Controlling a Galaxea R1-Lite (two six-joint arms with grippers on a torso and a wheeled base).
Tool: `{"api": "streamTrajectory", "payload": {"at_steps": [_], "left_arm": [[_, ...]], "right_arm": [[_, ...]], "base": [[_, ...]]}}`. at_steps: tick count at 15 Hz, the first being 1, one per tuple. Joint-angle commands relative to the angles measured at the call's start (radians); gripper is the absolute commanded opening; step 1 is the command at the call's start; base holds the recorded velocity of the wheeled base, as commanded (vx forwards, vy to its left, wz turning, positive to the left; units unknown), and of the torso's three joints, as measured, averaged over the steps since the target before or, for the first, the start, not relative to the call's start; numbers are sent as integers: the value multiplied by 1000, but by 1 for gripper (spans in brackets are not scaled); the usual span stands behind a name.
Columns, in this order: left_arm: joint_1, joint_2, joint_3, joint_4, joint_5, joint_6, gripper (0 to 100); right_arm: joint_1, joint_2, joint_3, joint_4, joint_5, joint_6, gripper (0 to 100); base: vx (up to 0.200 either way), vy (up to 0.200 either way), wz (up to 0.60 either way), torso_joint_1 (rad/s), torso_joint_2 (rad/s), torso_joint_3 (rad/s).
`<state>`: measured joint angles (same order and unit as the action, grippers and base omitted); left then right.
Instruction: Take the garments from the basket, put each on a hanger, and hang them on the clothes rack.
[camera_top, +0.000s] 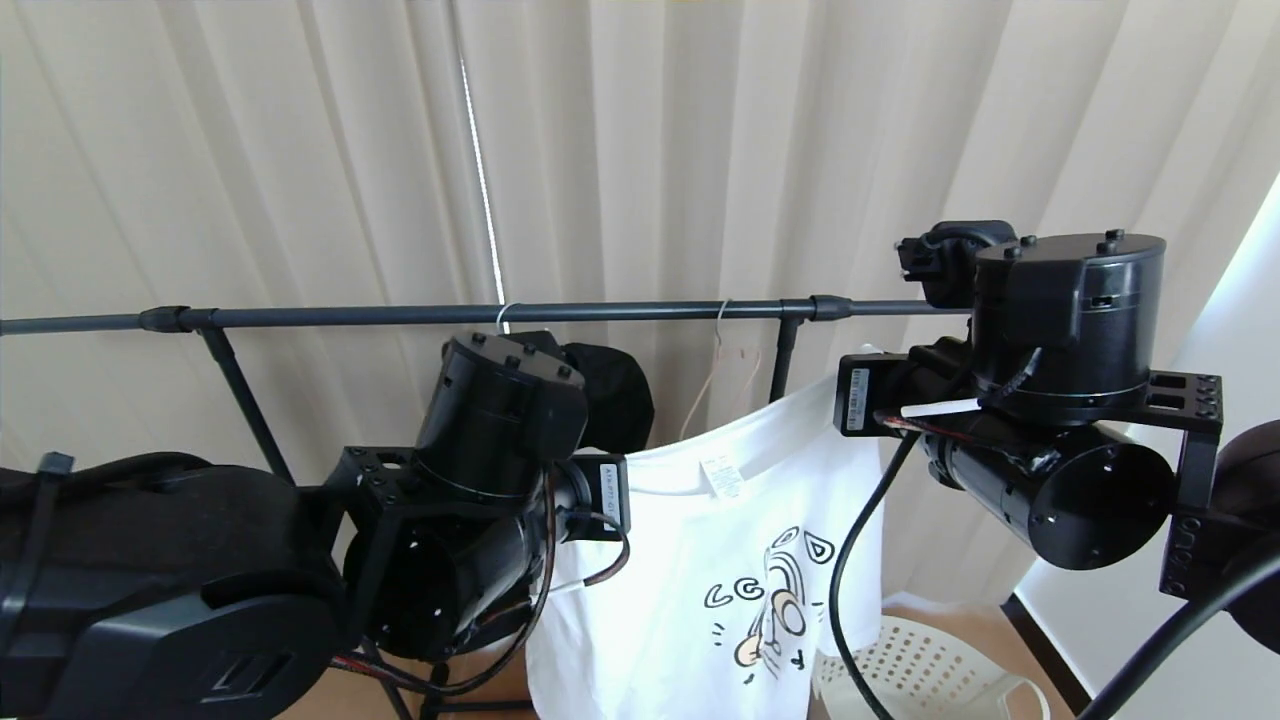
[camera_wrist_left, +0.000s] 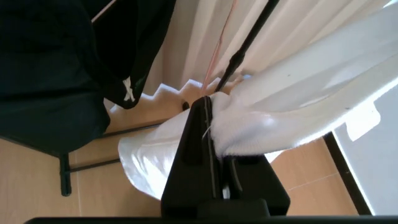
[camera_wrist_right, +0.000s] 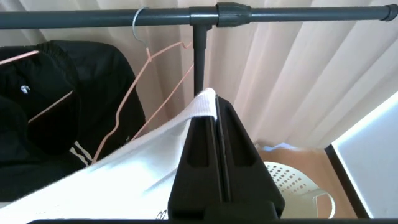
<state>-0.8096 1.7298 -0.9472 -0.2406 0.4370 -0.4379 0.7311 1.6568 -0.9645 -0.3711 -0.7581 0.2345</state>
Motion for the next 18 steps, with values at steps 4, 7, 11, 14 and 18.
{"api": "streamTrajectory", "payload": {"at_steps": [4,7,11,14,18], "left_arm": [[29,-39,2,0,-4,2,0],[43,-38,2,-2,-4,2,0],[46,-39,2,-3,-4,1,0],[46,-39,4,-3,-4,1,0],[47,-53,2,-3,-3,1,0]], "right_arm": [[30,0,29,0,0,-21,0],[36,0,38,0,0,-30,0],[36,-6,38,0,0,-30,0],[36,-17,38,0,0,-30,0],[39,-6,38,-2,0,-30,0]], "base": [[0,0,0,0,0,0],[0,0,0,0,0,0],[0,0,0,0,0,0],[0,0,0,0,0,0],[0,0,0,0,0,0]]}}
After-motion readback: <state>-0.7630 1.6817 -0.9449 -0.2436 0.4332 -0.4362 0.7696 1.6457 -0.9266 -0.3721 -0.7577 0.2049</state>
